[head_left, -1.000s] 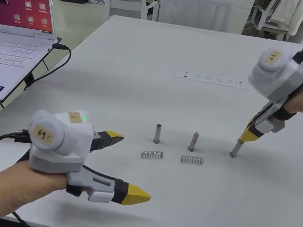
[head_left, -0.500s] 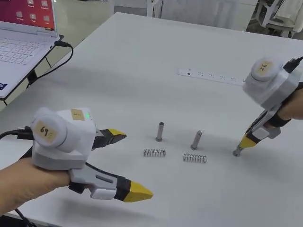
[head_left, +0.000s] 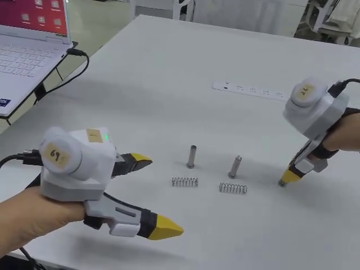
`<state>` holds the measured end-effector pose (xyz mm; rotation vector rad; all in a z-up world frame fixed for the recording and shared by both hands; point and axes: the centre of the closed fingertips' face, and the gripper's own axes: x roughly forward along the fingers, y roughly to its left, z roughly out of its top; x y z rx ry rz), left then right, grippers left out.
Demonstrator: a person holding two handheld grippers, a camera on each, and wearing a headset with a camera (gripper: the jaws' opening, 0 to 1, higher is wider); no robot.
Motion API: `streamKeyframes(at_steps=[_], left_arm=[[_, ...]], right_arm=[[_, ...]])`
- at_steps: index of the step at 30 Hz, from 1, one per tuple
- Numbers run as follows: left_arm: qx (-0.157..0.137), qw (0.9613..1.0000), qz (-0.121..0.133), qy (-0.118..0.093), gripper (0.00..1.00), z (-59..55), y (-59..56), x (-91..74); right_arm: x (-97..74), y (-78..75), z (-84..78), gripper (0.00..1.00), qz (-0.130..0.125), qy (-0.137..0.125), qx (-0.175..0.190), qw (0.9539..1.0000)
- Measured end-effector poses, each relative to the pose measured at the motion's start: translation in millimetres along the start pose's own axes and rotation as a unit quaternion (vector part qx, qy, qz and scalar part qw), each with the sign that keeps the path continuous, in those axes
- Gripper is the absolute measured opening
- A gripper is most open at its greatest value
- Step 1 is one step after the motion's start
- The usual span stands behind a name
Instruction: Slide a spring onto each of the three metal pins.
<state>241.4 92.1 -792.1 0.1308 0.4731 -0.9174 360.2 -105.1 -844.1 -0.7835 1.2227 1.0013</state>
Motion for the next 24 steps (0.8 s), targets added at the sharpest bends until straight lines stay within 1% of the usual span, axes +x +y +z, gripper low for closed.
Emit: streamKeyframes(at_steps=[10, 15, 24], left_arm=[[0.0, 1.0, 0.0, 0.0, 0.86, 0.3, -0.9, -0.4], [0.0, 1.0, 0.0, 0.0, 0.85, 0.6, -0.7, -0.6], [-0.001, 1.0, 0.001, 0.001, 0.85, -0.2, -0.8, -0.7]], right_arm=[[0.0, 1.2, 0.7, 0.09, 0.002, -0.004, 0.002, 1.0], [-0.9, 2.3, 2.7, 0.1, 0.004, -0.01, 0.002, 0.9999], [-3.7, 0.7, 3.7, 0.16, -0.002, -0.023, 0.001, 0.9997]])
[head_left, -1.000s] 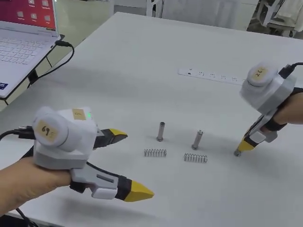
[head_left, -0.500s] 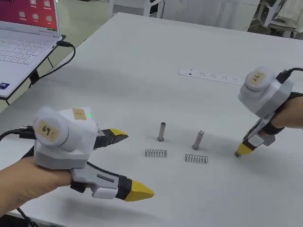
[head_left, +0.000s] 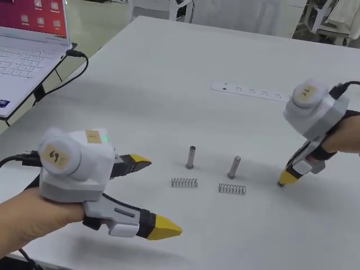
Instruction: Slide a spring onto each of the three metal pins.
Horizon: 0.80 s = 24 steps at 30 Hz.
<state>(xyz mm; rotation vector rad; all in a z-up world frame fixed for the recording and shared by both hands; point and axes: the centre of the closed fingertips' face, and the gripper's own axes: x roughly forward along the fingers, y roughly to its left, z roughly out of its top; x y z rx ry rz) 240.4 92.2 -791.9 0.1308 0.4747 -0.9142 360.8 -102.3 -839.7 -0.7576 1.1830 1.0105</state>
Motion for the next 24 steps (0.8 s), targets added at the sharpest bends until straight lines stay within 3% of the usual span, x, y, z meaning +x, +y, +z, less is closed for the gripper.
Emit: streamKeyframes(at_steps=[15, 24], left_arm=[[0.0, 1.0, -0.003, 0.004, 0.85, -1.2, -1.6, 1.0], [-0.002, 1.0, -0.002, 0.003, 0.85, -1.4, -1.9, 0.3]], right_arm=[[-5.8, -3.3, -12.9, 0.23, -0.01, -0.013, 0.011, 0.9998], [-9.1, 3.1, -20.2, 0.24, -0.011, -0.018, 0.014, 0.9997]])
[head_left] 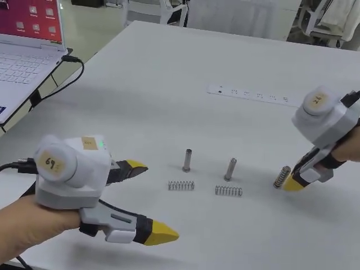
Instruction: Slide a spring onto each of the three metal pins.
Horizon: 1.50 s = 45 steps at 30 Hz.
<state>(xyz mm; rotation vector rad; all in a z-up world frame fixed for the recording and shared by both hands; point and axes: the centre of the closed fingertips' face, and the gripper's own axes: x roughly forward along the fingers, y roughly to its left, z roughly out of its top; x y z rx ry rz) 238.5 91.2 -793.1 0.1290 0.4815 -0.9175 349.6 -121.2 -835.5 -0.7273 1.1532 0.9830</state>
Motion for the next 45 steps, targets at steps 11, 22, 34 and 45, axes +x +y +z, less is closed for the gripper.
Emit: streamKeyframes(at_steps=[11, 22, 34, 45], left_arm=[[0.004, 1.0, -0.002, 0.0, 0.84, 1.2, -1.9, 0.7], [0.008, 0.9999, -0.006, 0.0, 0.84, 2.5, -4.7, 0.7], [0.013, 0.9999, -0.007, -0.001, 0.84, 4.4, -6.3, 1.3], [0.013, 0.9999, -0.005, -0.002, 0.84, 4.8, -6.2, 0.2]], right_arm=[[-1.3, 20.1, -10.8, 0.25, 0.004, -0.004, -0.005, 1.0], [0.1, 41.3, -15.1, 0.26, 0.01, -0.007, -0.016, 0.9998], [6.4, 62.8, -10.4, 0.26, 0.026, -0.019, -0.021, 0.9993], [5.9, 77.6, 8.7, 0.26, 0.033, -0.039, -0.035, 0.9981]])
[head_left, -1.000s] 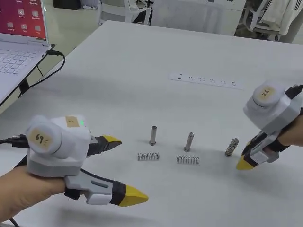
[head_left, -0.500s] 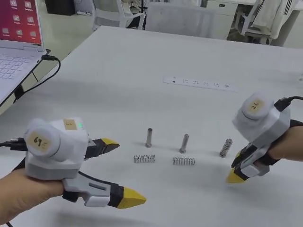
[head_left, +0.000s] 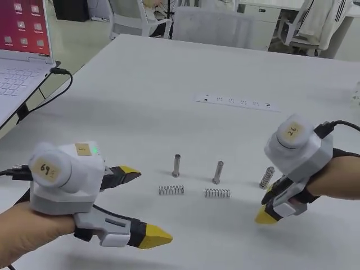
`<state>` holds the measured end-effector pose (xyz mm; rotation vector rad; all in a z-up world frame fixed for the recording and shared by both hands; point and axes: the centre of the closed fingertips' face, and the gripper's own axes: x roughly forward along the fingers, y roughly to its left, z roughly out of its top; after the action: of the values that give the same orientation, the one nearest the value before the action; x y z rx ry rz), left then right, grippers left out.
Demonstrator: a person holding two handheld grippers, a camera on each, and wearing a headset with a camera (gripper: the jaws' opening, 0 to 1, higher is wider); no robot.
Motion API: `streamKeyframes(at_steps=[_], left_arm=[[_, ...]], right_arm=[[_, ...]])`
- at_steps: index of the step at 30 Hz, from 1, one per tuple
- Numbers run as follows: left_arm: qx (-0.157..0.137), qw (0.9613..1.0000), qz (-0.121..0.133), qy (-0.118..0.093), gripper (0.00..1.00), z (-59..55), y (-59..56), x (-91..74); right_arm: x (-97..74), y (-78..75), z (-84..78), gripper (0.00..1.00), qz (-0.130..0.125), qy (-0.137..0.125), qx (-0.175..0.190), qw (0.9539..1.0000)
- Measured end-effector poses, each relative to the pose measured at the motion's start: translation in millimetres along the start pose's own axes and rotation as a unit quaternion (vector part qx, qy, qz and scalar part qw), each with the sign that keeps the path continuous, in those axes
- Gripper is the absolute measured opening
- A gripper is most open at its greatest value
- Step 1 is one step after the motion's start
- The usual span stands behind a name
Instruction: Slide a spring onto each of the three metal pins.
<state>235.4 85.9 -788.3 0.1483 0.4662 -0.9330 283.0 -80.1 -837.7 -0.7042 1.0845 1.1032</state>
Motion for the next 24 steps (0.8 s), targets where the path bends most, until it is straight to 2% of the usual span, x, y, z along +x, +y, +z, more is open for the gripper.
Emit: streamKeyframes(at_steps=[15, 24], left_arm=[[-0.001, 1.0, -0.001, 0.003, 0.84, -1.8, -0.2, 0.3], [-0.004, 1.0, -0.002, 0.006, 0.83, -4.0, 1.4, 0.5]], right_arm=[[4.4, 8.4, 35.2, 0.26, 0.0, -0.035, -0.031, 0.9989], [14.2, -2.8, 55.6, 0.25, -0.003, -0.049, -0.04, 0.998]])
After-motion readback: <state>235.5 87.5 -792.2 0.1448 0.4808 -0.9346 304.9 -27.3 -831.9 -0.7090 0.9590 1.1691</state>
